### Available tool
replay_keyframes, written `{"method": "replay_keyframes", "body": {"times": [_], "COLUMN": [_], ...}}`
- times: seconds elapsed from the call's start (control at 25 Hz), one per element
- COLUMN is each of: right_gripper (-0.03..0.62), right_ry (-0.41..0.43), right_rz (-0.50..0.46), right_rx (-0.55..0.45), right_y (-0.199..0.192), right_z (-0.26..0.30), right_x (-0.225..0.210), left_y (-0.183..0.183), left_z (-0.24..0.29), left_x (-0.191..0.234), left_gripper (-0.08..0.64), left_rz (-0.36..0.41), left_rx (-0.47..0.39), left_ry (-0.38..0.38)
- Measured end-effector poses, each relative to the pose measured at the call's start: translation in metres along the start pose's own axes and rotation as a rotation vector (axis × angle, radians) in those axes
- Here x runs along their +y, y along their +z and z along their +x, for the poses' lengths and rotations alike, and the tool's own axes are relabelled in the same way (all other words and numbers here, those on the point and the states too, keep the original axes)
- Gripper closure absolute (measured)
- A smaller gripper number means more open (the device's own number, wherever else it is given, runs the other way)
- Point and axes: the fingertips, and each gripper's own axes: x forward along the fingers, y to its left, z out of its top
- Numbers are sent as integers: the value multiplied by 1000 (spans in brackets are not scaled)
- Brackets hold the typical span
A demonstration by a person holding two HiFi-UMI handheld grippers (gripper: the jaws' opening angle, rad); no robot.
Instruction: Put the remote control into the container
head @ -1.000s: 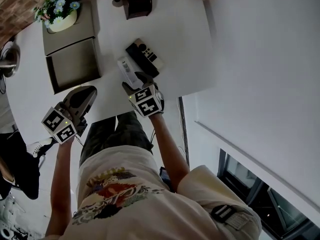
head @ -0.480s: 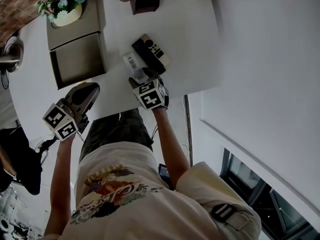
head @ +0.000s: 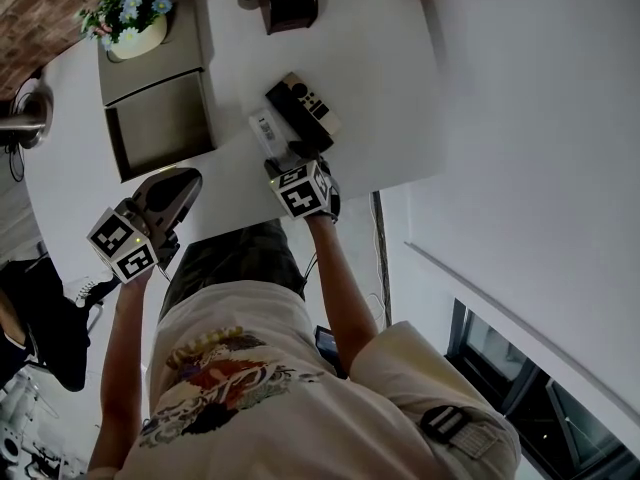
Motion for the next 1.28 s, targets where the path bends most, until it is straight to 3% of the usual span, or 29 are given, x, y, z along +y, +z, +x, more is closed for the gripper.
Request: {"method": "replay_keyframes", "body": {"times": [0.6, 0.88, 1.12, 1.28], "right_gripper": [345, 356, 359, 359], "right_ry": [-13, -28, 21, 13], "right_rz": [-18, 25, 142, 128], "right_rx": [8, 29, -23, -32], "right_y": [1, 1, 4, 6], "right_z": [3, 2, -1, -8], "right_x": [-2, 0, 6, 10], "left_y": [2, 12, 13, 12], "left_z": [-7, -18, -31, -35], "left_x": [-7, -13, -15, -12], "left_gripper": [554, 555, 555, 555], "left_rz": [-32, -20, -28, -36], "left_rx": [-21, -49, -72, -91], "left_ry": [-4, 1, 16, 22]}}
